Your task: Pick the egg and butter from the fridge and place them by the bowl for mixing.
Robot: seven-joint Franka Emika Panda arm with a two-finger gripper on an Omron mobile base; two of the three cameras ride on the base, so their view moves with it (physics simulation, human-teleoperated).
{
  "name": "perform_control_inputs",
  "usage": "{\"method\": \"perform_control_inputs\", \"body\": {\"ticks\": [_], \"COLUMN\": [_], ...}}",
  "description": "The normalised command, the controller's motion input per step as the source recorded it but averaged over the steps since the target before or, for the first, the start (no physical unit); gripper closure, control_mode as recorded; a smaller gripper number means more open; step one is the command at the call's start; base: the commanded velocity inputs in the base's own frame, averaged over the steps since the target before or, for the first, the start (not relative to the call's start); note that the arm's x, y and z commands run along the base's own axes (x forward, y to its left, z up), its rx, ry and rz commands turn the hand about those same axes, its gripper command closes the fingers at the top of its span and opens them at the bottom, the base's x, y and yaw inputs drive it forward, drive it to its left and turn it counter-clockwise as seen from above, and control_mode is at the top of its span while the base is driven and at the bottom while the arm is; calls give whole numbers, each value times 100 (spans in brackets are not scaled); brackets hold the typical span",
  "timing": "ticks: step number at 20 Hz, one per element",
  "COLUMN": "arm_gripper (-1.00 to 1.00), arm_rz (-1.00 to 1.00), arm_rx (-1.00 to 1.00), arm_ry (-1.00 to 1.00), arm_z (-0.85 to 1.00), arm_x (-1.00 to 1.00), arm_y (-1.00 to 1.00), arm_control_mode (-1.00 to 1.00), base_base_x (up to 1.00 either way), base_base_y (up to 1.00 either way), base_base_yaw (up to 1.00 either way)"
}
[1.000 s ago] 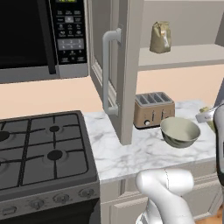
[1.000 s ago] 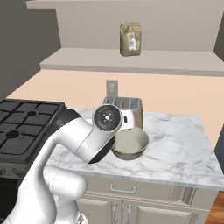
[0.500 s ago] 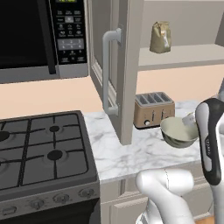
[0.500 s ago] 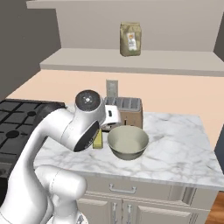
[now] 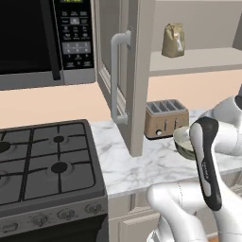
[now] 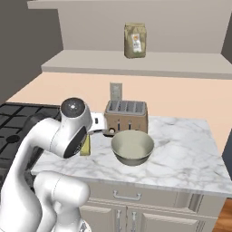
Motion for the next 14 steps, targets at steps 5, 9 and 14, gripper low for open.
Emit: {"method": "perform_control_inputs", "body": {"ticks": [5, 9, 14], "arm_gripper": [100, 100, 100], "arm_rz": [-2, -4, 0], "arm_rx": [0, -1, -2], "arm_ry": [-1, 0, 2], "arm_z": [-24, -26, -30], "arm_x": [51, 63, 51], "arm_y": [50, 20, 0], "arm_control_mode": [-100, -100, -100], "base_base_x": [0, 0, 0], "base_base_y": [0, 0, 0], "base_base_yaw": [0, 0, 0]}}
